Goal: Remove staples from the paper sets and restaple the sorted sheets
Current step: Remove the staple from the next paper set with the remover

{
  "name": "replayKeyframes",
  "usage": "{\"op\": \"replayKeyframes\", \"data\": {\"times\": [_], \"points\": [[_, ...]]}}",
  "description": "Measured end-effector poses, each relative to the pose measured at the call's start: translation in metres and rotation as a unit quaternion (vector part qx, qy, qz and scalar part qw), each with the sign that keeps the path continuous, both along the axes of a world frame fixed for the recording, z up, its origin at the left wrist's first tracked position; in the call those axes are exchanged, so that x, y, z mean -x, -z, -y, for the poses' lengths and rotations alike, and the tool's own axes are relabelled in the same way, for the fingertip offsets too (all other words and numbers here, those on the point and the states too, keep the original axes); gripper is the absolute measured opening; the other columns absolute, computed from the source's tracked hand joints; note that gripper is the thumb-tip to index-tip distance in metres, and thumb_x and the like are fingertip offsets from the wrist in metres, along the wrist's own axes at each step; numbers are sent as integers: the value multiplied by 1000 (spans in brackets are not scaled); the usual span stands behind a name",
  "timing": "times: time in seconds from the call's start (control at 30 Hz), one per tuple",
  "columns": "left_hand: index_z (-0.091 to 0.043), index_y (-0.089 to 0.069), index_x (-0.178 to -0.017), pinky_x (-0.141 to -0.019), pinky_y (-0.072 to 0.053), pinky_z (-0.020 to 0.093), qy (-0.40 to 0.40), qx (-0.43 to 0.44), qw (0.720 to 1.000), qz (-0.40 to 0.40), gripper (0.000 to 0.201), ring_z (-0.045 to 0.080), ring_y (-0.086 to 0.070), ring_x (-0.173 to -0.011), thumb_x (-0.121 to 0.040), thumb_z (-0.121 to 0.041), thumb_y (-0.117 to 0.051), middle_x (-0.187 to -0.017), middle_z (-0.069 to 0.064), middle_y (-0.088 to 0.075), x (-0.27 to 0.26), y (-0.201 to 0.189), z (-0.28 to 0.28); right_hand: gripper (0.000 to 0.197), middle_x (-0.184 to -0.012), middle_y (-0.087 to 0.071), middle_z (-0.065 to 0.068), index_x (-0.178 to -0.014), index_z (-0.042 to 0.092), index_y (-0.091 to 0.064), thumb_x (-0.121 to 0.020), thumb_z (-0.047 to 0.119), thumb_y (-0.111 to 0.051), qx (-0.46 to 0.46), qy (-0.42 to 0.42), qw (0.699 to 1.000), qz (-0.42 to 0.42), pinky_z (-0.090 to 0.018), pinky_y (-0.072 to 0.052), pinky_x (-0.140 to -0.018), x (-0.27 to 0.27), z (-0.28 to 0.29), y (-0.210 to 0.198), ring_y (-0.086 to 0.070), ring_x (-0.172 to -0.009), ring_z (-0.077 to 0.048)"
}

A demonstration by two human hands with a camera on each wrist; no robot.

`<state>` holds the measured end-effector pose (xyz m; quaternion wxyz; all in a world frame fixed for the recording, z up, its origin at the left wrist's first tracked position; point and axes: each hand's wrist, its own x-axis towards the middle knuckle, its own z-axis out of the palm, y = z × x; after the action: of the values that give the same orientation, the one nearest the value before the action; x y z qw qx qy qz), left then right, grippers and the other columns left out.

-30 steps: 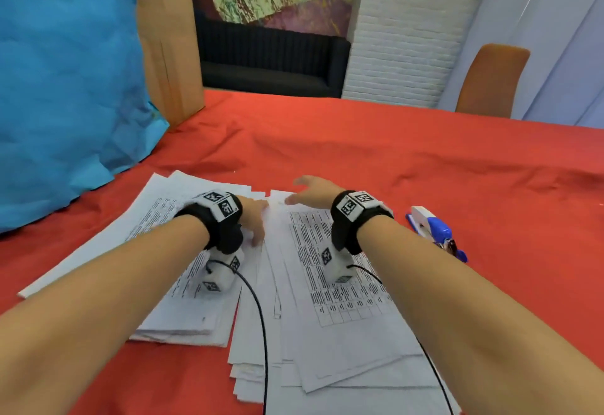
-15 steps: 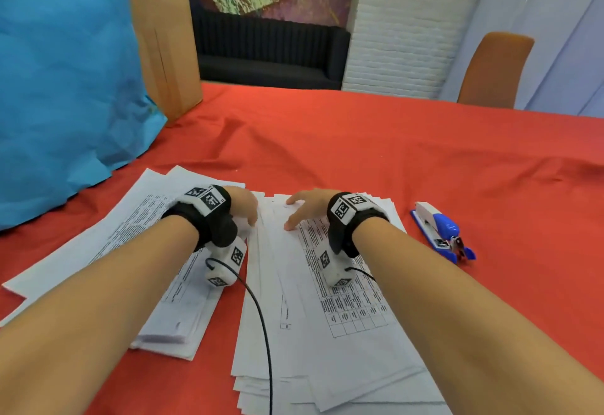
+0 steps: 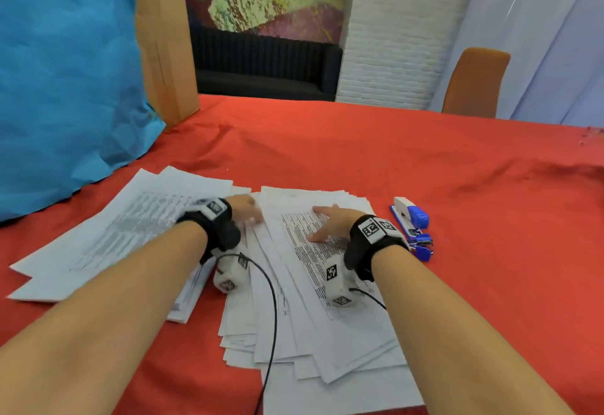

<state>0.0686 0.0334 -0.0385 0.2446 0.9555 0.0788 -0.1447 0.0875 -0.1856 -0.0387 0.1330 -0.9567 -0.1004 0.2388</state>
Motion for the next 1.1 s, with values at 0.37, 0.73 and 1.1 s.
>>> {"op": "replayKeyframes", "data": {"times": [0.37,0.73,1.1], "points": [[-13,-51,-132,-107,-34,35,-43,233,971,43,83,22,-46,-126,-69,-65,-65,-136,0,-50,6,25,-13,93,-160,8,-10,-152,36,-3,-82,69,-53,55,21,997,45,-57,-9,-116,-2,-15,16,5,-145,-44],[-9,-57,-113,-61,-50,28,-113,335,927,127,36,24,-60,-83,-81,3,-68,-96,12,-62,-12,-23,18,53,-149,-41,-4,-146,20,-37,-97,33,-52,82,17,996,-43,-36,-41,-100,8,45,-74,-49,-128,-26],[-6,-49,-128,-96,-44,35,-89,128,975,160,45,33,-51,-116,-85,-4,-62,-131,17,-50,-3,18,21,40,-121,-63,-4,-125,12,-60,-88,26,-65,357,-6,933,38,-25,-46,-91,15,103,-36,-60,-111,-21]]}}
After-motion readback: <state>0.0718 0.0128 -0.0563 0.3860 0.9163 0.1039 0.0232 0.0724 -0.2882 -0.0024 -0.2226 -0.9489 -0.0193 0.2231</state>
